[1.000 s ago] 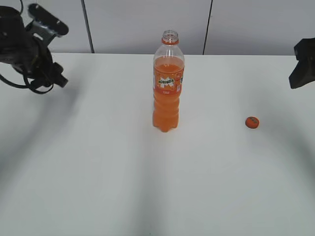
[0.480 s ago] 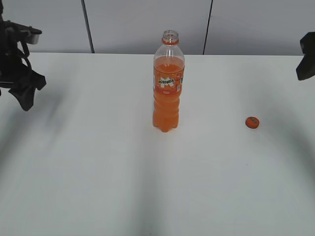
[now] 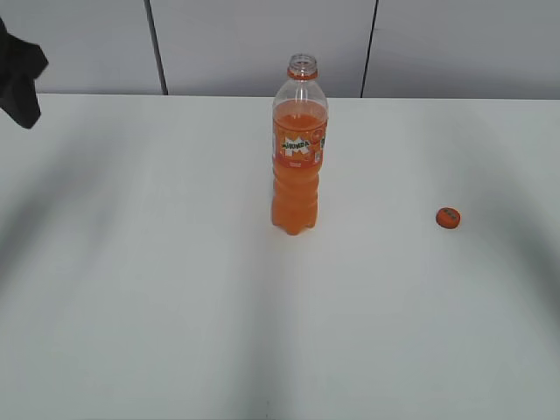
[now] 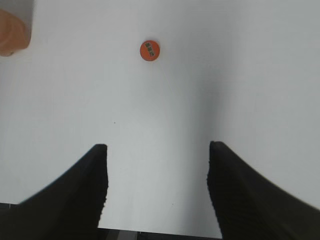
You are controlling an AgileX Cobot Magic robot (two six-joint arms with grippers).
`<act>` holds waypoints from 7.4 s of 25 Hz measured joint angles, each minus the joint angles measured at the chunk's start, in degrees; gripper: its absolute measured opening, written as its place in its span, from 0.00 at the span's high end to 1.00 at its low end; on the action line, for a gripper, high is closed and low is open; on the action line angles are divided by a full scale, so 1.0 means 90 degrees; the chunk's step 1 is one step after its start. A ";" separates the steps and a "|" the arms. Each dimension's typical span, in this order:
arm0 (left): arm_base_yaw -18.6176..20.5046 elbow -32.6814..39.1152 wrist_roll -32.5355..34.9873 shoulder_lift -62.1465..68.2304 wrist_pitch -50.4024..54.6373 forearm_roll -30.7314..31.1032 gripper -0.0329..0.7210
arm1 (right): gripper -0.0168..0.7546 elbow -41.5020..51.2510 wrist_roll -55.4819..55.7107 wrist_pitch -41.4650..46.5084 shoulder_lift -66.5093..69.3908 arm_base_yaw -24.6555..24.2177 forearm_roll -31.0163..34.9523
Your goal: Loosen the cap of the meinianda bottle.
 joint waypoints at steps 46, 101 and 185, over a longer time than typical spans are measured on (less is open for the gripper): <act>0.0000 0.5465 0.0000 -0.6958 -0.1484 -0.0145 0.31 | 0.37 0.4486 -0.0112 -0.1160 -0.4303 0.0000 -0.0041; 0.0000 0.5646 0.0000 -1.0229 -0.1149 -0.0311 0.32 | 0.38 0.5635 -0.0117 -0.1107 -0.7990 0.0000 -0.0004; 0.0531 0.5650 0.0000 -1.0257 -0.1154 -0.0356 0.33 | 0.38 0.5635 -0.0117 -0.1110 -0.8827 -0.0890 0.0009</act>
